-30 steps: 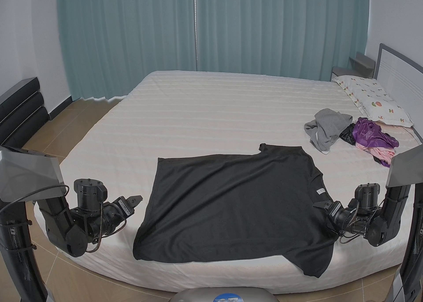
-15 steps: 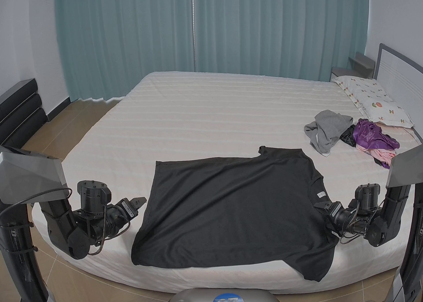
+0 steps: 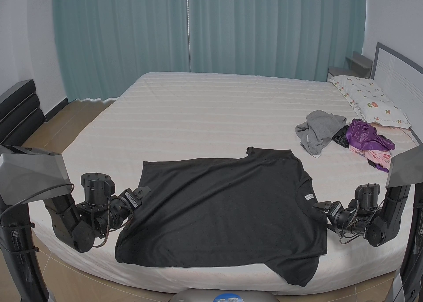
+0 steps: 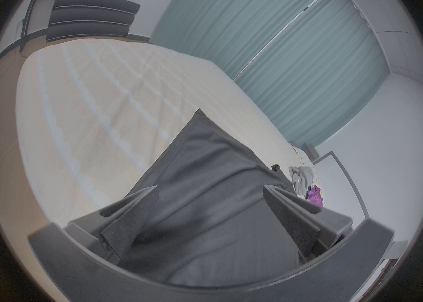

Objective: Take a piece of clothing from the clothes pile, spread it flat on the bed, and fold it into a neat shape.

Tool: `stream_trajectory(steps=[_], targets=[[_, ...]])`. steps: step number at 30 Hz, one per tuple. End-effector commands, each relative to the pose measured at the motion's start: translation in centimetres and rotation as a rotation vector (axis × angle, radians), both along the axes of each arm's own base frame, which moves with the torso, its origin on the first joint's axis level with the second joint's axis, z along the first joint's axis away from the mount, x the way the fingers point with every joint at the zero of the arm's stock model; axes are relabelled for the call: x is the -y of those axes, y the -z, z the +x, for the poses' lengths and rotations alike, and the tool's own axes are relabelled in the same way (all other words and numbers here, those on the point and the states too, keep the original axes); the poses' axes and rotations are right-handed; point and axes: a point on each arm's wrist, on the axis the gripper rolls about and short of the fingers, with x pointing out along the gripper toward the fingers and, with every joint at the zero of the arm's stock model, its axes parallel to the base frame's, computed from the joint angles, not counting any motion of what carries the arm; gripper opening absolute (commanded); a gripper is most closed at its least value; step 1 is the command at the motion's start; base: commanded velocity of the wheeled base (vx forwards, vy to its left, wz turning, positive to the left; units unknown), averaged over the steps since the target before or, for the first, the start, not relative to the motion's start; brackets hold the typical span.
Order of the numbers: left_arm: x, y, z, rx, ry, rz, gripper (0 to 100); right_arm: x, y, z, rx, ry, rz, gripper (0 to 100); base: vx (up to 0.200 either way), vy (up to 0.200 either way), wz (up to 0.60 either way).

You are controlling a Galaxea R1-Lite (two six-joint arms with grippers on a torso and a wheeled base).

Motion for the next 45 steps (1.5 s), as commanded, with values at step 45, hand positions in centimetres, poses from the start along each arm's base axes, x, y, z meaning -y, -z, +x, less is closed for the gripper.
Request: stream_trajectory(steps=[45], targets=[[-1.7, 7.8, 22.7, 0.050, -0.084, 0.098, 100, -0.6, 1.1, -0.9, 0.089, 0.013, 0.034, 100, 0.000, 0.000, 0.00]])
